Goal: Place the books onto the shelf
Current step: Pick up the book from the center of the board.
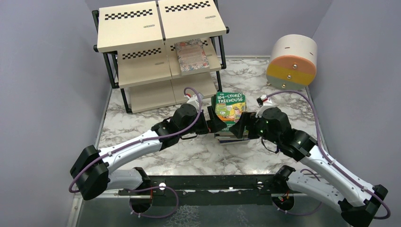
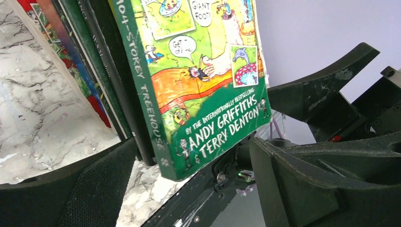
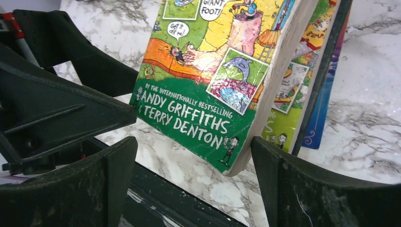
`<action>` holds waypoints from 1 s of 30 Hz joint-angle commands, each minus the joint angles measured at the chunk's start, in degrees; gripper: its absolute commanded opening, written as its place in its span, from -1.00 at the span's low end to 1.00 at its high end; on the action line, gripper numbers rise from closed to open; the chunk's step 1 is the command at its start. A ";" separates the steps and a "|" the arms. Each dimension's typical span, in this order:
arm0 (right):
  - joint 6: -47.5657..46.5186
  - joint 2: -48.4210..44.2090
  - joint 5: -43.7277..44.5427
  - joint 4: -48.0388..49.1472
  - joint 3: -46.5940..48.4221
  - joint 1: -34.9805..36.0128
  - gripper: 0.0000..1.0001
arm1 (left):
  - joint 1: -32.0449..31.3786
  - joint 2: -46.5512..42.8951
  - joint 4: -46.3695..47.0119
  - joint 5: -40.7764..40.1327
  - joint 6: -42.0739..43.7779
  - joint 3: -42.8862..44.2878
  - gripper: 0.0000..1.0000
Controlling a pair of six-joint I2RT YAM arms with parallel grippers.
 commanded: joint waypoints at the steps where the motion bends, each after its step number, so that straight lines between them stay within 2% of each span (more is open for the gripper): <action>1: -0.41 -0.48 -3.07 5.32 -0.52 -0.02 0.76 | -0.33 -0.97 3.82 0.54 -1.32 -1.33 0.65; 13: -0.82 -0.09 -4.80 10.25 -3.19 -0.06 0.75 | -0.29 -2.66 11.66 3.86 -7.34 -9.39 0.64; 30: -1.16 -1.21 -7.35 15.94 -6.97 -0.02 0.75 | 1.17 -8.01 23.94 -0.60 -11.33 -17.59 0.55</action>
